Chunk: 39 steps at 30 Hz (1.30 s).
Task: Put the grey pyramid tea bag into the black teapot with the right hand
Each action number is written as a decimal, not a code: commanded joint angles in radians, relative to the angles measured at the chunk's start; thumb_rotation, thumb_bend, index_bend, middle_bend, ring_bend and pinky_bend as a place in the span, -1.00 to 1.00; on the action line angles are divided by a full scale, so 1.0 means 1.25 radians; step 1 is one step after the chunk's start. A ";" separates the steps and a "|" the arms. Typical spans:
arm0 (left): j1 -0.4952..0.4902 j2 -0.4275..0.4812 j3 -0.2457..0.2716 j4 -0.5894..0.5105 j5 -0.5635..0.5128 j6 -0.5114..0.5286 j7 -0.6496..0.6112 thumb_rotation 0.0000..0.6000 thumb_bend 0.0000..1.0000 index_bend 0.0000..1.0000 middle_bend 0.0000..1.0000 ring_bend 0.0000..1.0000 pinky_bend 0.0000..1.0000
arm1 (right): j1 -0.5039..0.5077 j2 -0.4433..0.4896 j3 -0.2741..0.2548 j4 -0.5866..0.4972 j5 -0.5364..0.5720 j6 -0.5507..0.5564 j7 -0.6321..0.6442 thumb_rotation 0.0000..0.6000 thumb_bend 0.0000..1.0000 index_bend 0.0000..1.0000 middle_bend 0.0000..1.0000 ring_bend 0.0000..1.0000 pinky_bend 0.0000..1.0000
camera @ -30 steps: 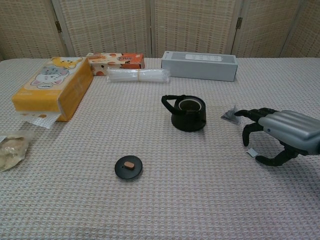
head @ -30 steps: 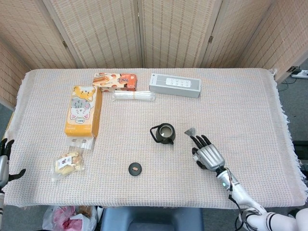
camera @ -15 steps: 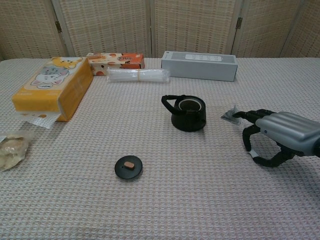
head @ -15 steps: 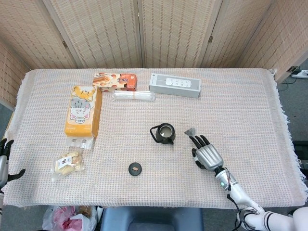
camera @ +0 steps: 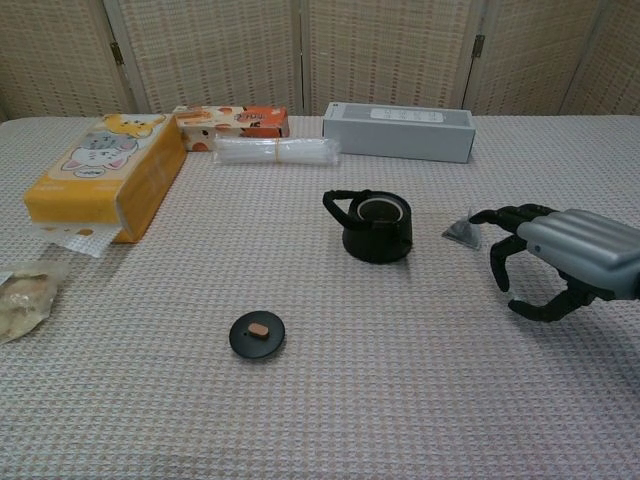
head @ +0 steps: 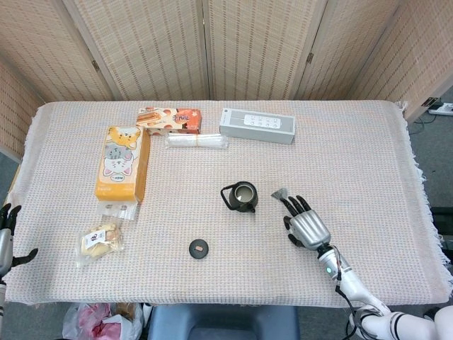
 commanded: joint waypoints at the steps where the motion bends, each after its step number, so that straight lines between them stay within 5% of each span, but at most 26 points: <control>1: 0.000 -0.001 0.000 -0.001 0.000 0.001 0.003 1.00 -0.50 -1.00 -1.00 -0.97 -0.45 | -0.003 0.022 0.012 -0.033 -0.004 0.024 -0.002 1.00 -0.41 0.14 -0.90 -1.00 -1.00; 25: -0.011 -0.003 -0.004 0.003 -0.022 -0.015 0.017 1.00 -0.50 -1.00 -1.00 -0.97 -0.45 | 0.075 0.205 0.210 -0.425 0.105 0.081 -0.154 1.00 -0.39 0.14 -0.88 -1.00 -1.00; 39: -0.014 0.005 -0.007 0.009 -0.032 -0.031 -0.004 1.00 -0.50 -1.00 -1.00 -0.97 -0.45 | 0.140 0.191 0.259 -0.452 0.179 0.078 -0.204 1.00 -0.38 0.14 -0.88 -1.00 -1.00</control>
